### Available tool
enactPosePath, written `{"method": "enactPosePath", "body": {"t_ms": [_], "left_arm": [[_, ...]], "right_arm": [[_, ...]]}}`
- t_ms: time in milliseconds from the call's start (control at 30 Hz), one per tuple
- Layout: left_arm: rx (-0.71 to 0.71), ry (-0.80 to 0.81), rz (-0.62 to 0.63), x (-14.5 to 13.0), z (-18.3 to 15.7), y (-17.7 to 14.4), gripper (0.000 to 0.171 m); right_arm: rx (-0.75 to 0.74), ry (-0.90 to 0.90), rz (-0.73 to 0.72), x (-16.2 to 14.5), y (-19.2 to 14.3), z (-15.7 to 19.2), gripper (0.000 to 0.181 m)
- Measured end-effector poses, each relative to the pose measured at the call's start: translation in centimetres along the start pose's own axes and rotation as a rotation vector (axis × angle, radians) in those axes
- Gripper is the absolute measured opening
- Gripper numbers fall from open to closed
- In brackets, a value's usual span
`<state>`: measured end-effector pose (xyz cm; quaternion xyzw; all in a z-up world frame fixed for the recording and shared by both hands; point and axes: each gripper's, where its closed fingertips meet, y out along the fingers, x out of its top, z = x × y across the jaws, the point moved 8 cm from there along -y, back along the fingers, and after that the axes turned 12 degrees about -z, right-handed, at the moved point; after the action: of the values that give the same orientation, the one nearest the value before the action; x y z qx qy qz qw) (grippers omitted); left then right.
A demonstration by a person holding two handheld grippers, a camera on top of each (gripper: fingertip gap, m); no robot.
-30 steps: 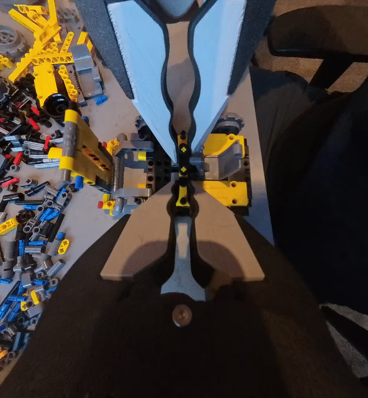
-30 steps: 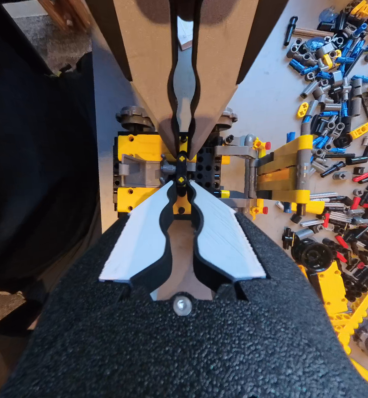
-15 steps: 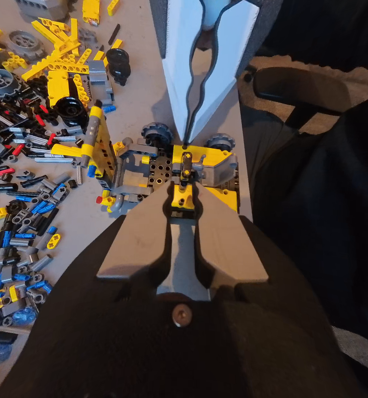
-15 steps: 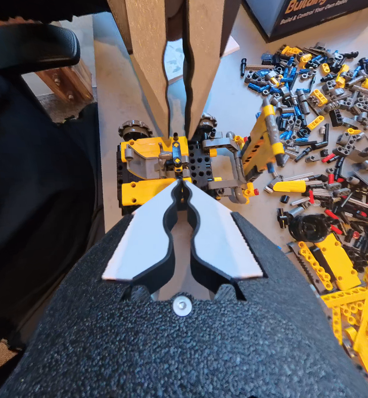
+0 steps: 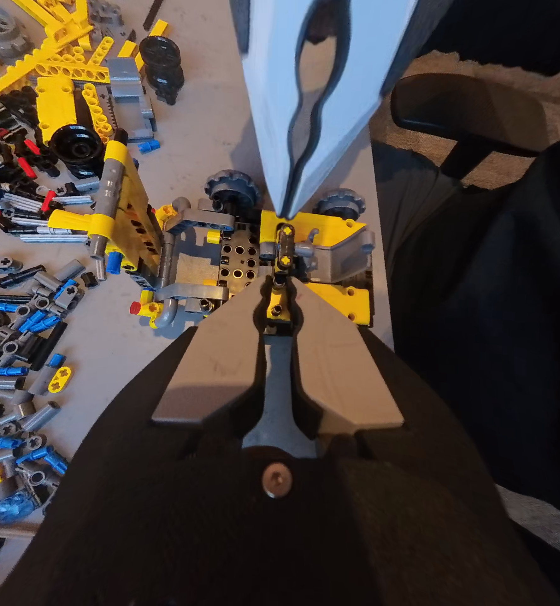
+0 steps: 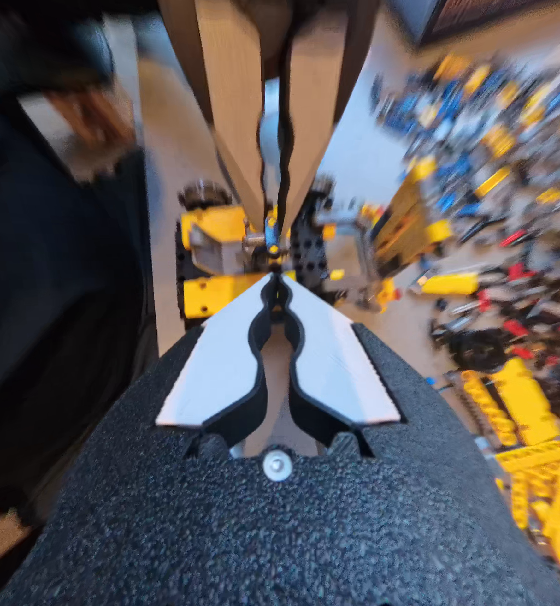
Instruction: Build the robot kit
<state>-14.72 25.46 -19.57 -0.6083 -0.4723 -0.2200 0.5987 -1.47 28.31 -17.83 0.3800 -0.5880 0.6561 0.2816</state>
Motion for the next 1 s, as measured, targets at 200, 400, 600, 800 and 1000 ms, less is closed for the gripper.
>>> {"method": "enactPosePath", "body": {"t_ms": [200,400,600,800,1000], "left_arm": [[-0.004,0.019,0.004,0.1,-0.2,0.3,0.004],[-0.005,0.027,0.012,0.1,-0.1,0.2,0.004],[-0.021,-0.007,-0.015,0.0,0.0,-0.1,0.004],[-0.040,-0.018,-0.005,0.4,0.1,-0.4,0.006],[-0.019,0.028,0.034,0.2,0.0,0.1,0.005]], "right_arm": [[-0.037,0.007,-0.002,0.7,-0.8,-0.4,0.000],[-0.017,0.027,0.046,-0.5,0.5,-0.1,0.000],[-0.045,0.056,-0.137,1.1,-1.4,-0.5,0.000],[0.002,0.010,-0.005,-0.2,0.1,-0.1,0.010],[0.049,-0.020,0.031,-0.3,0.9,0.1,0.002]]}}
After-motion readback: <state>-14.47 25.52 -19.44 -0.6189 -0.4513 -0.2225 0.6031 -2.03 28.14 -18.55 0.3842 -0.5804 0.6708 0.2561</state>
